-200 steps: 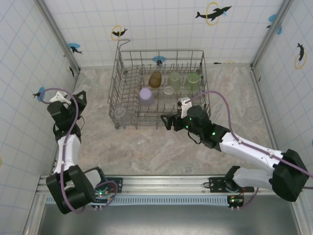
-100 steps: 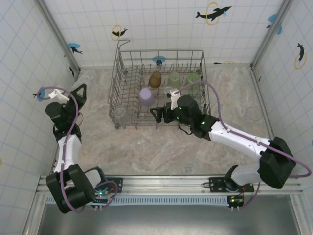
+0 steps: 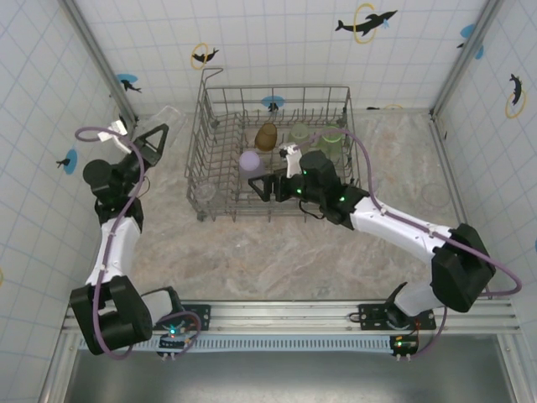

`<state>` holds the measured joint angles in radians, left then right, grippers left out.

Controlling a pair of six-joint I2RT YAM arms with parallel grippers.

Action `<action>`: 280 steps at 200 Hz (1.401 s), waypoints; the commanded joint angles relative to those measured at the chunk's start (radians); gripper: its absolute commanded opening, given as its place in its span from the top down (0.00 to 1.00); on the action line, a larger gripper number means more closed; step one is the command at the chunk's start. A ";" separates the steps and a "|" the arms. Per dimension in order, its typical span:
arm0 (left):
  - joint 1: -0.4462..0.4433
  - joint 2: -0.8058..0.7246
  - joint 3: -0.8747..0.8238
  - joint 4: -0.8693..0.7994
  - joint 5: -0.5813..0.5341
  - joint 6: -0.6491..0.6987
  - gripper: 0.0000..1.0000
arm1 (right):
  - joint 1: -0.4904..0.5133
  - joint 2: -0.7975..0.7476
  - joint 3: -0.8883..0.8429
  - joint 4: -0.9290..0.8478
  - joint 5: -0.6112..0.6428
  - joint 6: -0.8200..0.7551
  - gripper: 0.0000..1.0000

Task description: Load the cups into the dish rack

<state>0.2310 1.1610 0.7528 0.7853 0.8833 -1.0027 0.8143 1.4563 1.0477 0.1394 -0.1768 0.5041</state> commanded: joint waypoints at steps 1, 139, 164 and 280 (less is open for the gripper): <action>-0.042 0.020 0.044 0.043 0.042 0.044 1.00 | -0.019 0.026 0.061 0.061 -0.068 0.026 0.01; -0.253 0.115 0.094 -0.003 0.103 0.057 1.00 | -0.147 0.150 0.100 0.364 -0.335 0.256 0.01; -0.290 0.143 0.098 0.029 0.107 0.022 1.00 | -0.157 0.181 0.121 0.426 -0.358 0.297 0.01; -0.412 0.239 0.129 0.091 0.098 -0.061 1.00 | -0.207 0.314 0.170 0.691 -0.378 0.510 0.01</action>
<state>-0.1661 1.3930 0.8383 0.7895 0.9817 -1.0351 0.6193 1.7435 1.1793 0.7044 -0.5537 0.9421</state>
